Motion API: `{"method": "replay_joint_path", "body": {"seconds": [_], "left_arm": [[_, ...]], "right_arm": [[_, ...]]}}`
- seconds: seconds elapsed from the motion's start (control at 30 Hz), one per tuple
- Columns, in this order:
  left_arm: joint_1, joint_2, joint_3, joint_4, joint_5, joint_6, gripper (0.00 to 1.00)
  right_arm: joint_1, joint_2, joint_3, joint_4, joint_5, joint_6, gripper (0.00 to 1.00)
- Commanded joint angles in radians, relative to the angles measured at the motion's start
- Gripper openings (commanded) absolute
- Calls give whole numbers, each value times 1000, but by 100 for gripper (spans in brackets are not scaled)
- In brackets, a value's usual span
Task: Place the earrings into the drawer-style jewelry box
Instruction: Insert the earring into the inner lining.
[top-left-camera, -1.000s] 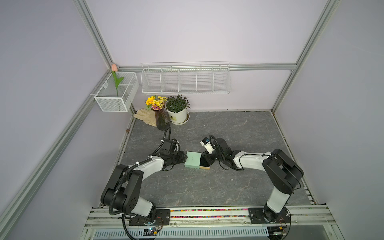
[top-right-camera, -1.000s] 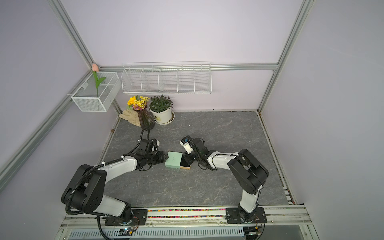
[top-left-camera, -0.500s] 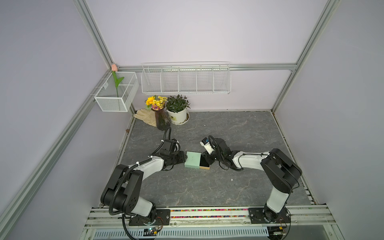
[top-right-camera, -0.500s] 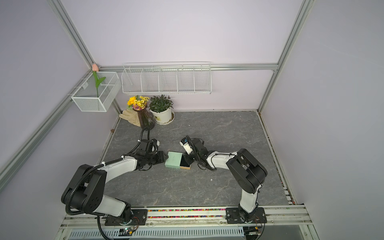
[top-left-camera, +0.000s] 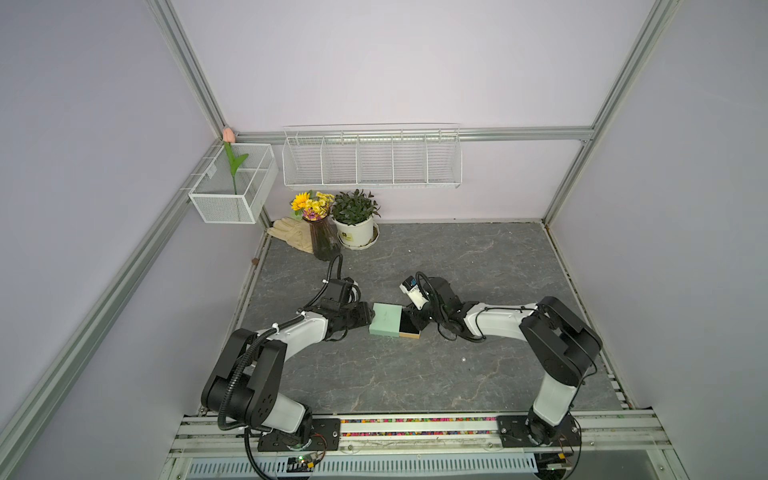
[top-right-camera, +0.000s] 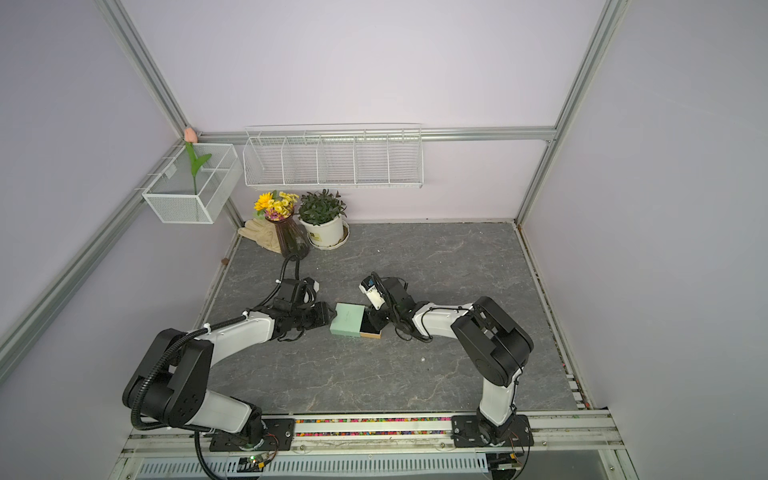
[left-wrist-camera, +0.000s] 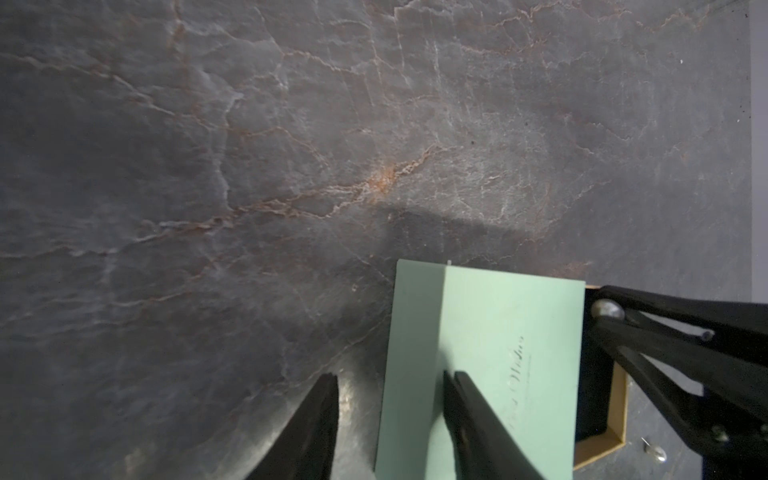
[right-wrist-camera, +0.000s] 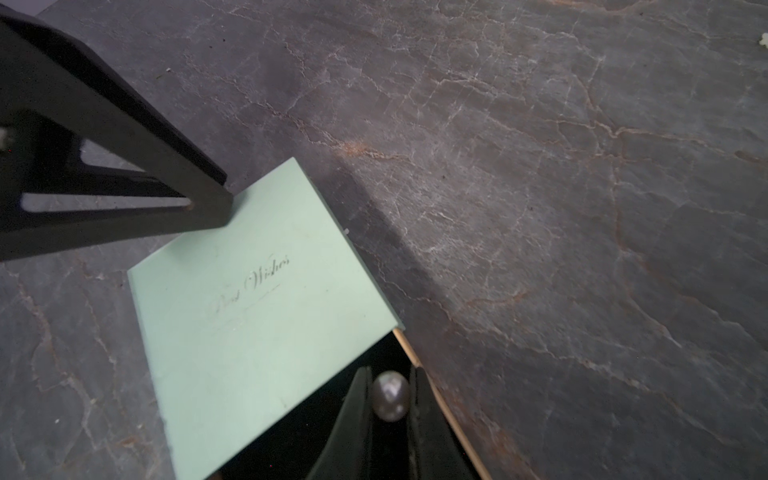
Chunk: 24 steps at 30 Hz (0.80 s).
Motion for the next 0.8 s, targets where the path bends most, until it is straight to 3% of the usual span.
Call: {"method": "replay_joint_path", "body": {"seconds": [0.0, 0.37, 0.77], "left_arm": [[-3, 10, 21, -41, -23, 8, 46], [-3, 8, 18, -38, -26, 5, 46], [-3, 11, 13, -35, -27, 7, 46]], "right_arm": [[7, -10, -3, -17, 12, -27, 7], [7, -108, -88, 73, 1, -38, 7], [8, -51, -55, 40, -13, -34, 7]]}}
